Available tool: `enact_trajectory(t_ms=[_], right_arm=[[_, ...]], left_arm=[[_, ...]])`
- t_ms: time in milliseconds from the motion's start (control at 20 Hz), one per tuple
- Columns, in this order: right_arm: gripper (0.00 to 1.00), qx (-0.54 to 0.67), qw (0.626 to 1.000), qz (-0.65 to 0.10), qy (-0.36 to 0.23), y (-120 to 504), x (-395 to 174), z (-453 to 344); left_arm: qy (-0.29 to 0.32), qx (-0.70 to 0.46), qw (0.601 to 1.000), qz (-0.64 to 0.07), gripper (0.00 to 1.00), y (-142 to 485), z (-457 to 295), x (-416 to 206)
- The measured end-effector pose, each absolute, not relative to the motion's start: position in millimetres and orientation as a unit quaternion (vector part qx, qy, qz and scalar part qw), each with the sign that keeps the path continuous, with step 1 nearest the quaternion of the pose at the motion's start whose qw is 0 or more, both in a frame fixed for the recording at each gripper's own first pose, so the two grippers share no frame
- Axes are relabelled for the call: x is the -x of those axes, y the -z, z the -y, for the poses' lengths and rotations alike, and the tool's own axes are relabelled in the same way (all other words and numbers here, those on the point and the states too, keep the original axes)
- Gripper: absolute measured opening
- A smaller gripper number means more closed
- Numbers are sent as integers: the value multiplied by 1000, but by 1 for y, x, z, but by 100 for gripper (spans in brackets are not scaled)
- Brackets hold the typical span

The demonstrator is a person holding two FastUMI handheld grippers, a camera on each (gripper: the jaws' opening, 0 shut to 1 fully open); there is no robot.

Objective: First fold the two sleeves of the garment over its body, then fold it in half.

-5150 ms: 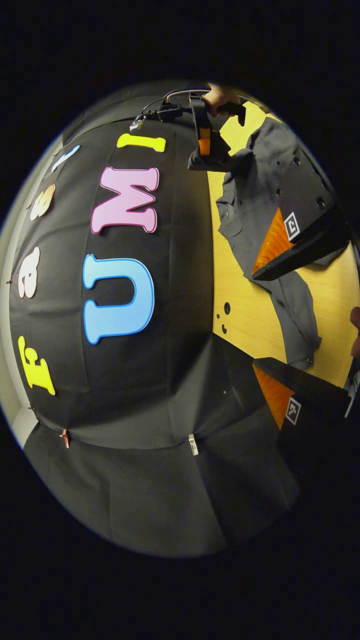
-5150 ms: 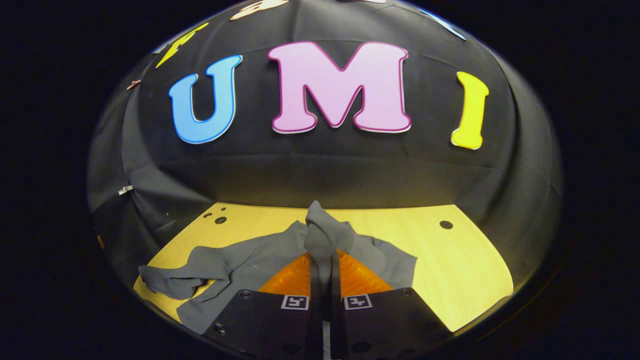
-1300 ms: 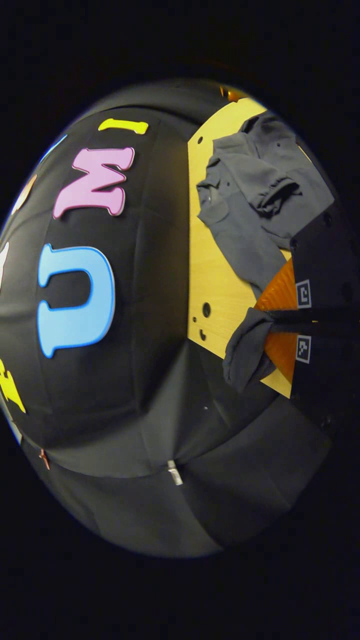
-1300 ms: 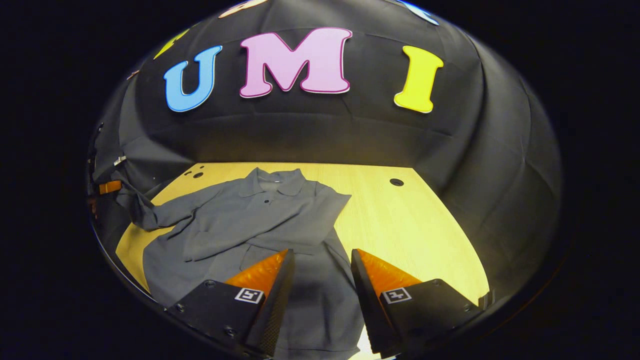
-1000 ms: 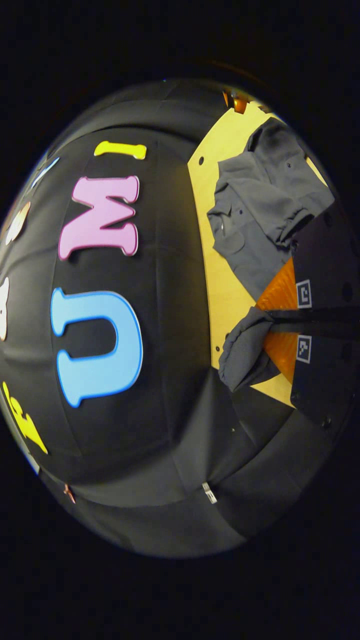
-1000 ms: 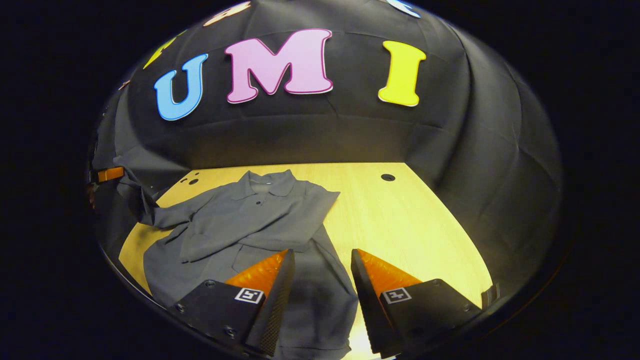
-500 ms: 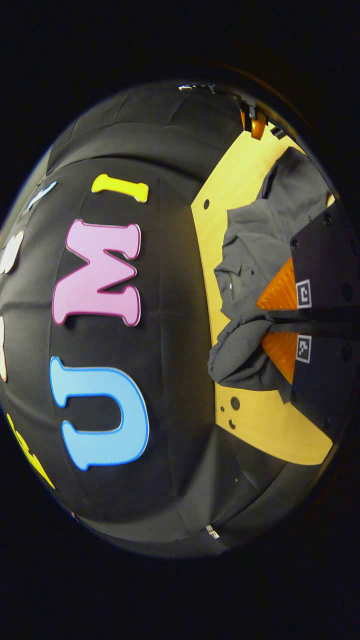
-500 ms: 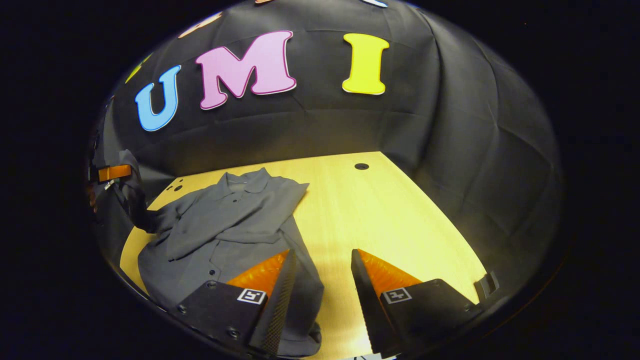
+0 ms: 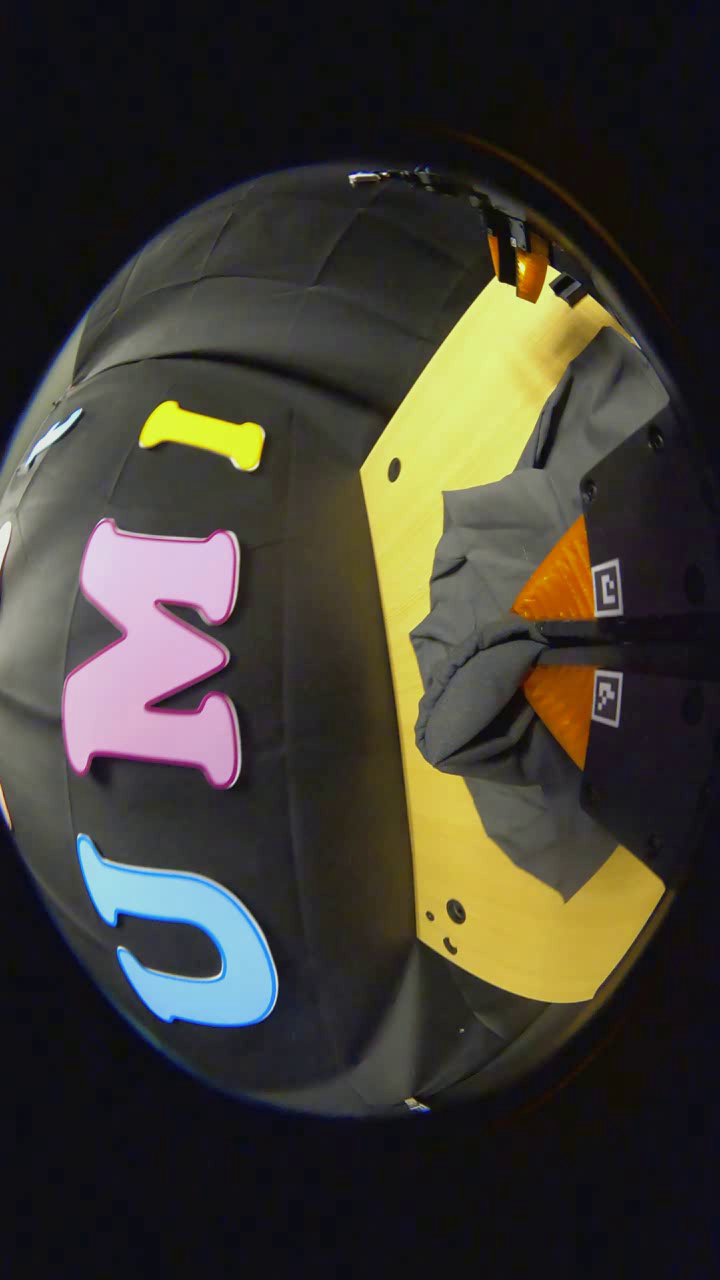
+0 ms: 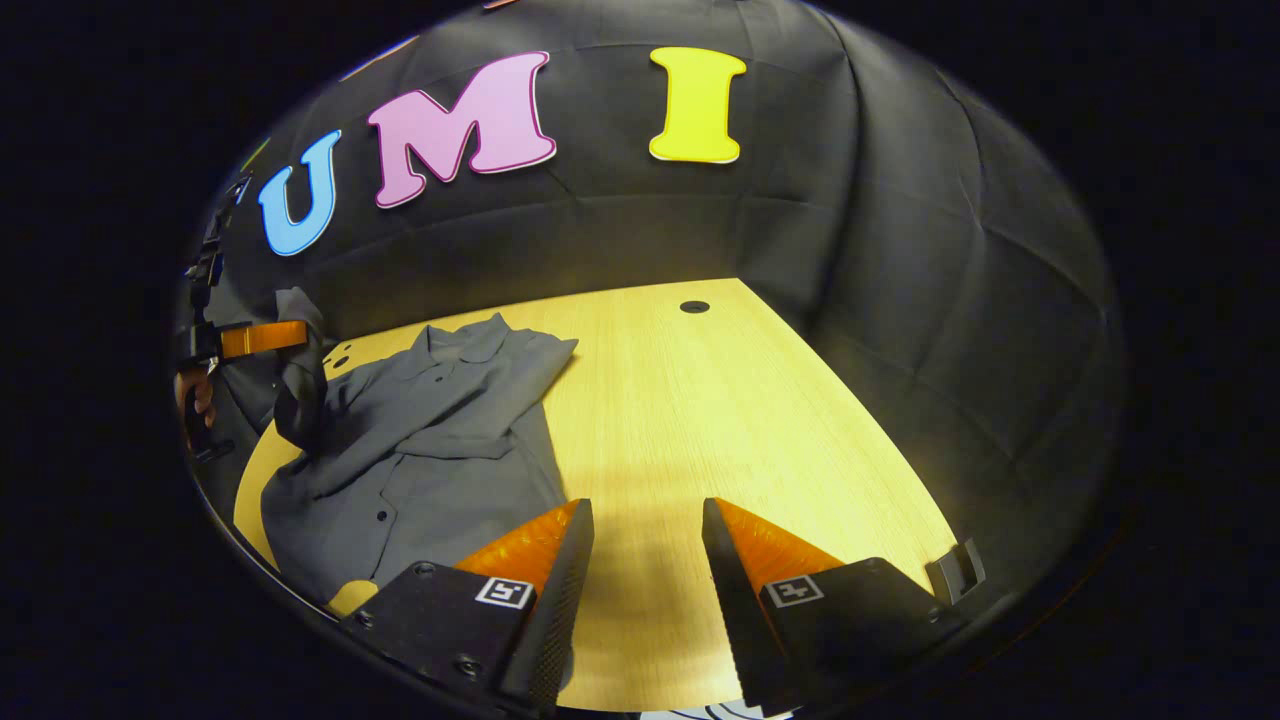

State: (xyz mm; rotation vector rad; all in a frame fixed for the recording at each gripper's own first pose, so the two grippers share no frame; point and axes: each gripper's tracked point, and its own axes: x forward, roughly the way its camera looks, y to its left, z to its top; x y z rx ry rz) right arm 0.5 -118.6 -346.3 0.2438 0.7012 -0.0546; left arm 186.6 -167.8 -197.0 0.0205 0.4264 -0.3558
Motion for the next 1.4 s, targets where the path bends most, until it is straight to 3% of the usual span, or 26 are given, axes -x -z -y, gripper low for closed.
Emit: enact_trajectory(t_ms=[300, 350, 400, 450, 500, 900, 950, 1050, 1100, 1150, 1200, 1250, 1300, 1350, 1400], right_arm=[[68, -126, 925, -357, 19, 365, -3, 132], [60, -127, 925, -358, 17, 367, -5, 133], [70, -127, 924, -360, 16, 369, -5, 135], [60, -127, 924, -362, 14, 371, -6, 135], [72, -126, 923, -363, 13, 372, -6, 136], [72, -126, 919, -374, 1, 381, -7, 133], [72, -125, 919, -375, 0, 381, -6, 133], [72, -125, 918, -376, -2, 382, -6, 130], [72, -126, 918, -376, -4, 382, -5, 129], [73, -132, 916, -378, -7, 383, -3, 125], [73, -134, 915, -380, -7, 384, 0, 122], [74, -134, 914, -382, -7, 385, 2, 120], [74, -135, 914, -383, -7, 385, 4, 118], [74, -138, 913, -384, -8, 384, 8, 115], [74, -141, 912, -384, -9, 383, 10, 111]], left_arm=[[190, -23, 949, -249, 5, 248, 213, -189], [195, -24, 946, -256, 5, 258, 220, -188], [199, -25, 944, -264, 5, 267, 224, -187], [203, -26, 941, -270, 5, 275, 230, -187], [207, -26, 938, -278, 6, 285, 236, -185], [238, 25, 917, -320, 17, 313, 267, -169], [245, 36, 915, -318, 31, 311, 272, -167], [259, 51, 913, -312, 47, 304, 281, -161], [263, 54, 913, -308, 66, 301, 283, -159], [265, 55, 913, -306, 71, 299, 284, -157], [266, 56, 913, -303, 86, 295, 283, -152], [268, 58, 914, -299, 90, 291, 281, -146], [270, 61, 914, -297, 88, 288, 280, -140], [270, 63, 914, -295, 95, 284, 276, -135], [270, 66, 914, -296, 90, 282, 271, -126]])
